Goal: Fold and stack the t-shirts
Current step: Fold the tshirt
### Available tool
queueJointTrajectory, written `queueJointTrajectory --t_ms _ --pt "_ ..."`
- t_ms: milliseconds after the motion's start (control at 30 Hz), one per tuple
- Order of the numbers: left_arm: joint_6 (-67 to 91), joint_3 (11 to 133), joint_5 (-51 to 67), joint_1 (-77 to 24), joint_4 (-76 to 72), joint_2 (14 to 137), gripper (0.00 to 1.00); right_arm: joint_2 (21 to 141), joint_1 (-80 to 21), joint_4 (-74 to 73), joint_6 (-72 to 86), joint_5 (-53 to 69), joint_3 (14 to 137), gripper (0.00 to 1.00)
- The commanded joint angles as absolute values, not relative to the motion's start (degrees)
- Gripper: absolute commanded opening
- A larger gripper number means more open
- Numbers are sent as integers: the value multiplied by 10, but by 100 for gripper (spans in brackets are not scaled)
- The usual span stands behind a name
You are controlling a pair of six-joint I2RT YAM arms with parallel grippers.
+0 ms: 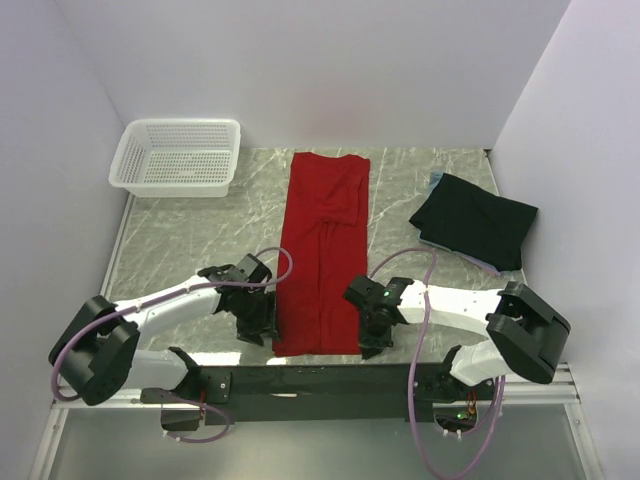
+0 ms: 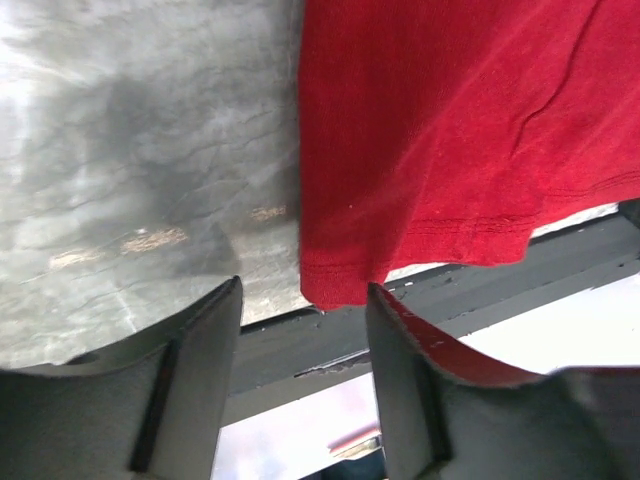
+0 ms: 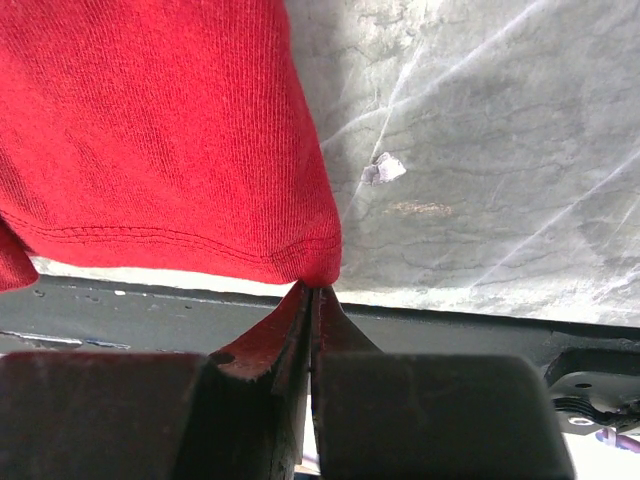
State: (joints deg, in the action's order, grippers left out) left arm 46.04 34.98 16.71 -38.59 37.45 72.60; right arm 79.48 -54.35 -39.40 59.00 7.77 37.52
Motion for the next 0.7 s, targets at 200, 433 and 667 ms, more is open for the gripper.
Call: queueJointTrajectory --t_ms 200,433,667 --pt "491 331 200 -436 323 746 54 808 -541 -379 565 22 374 3" --pt "510 320 190 -447 314 750 38 802 -539 -376 558 24 370 3" --pt "502 326 186 -450 298 782 12 810 -537 -385 546 20 383 0"
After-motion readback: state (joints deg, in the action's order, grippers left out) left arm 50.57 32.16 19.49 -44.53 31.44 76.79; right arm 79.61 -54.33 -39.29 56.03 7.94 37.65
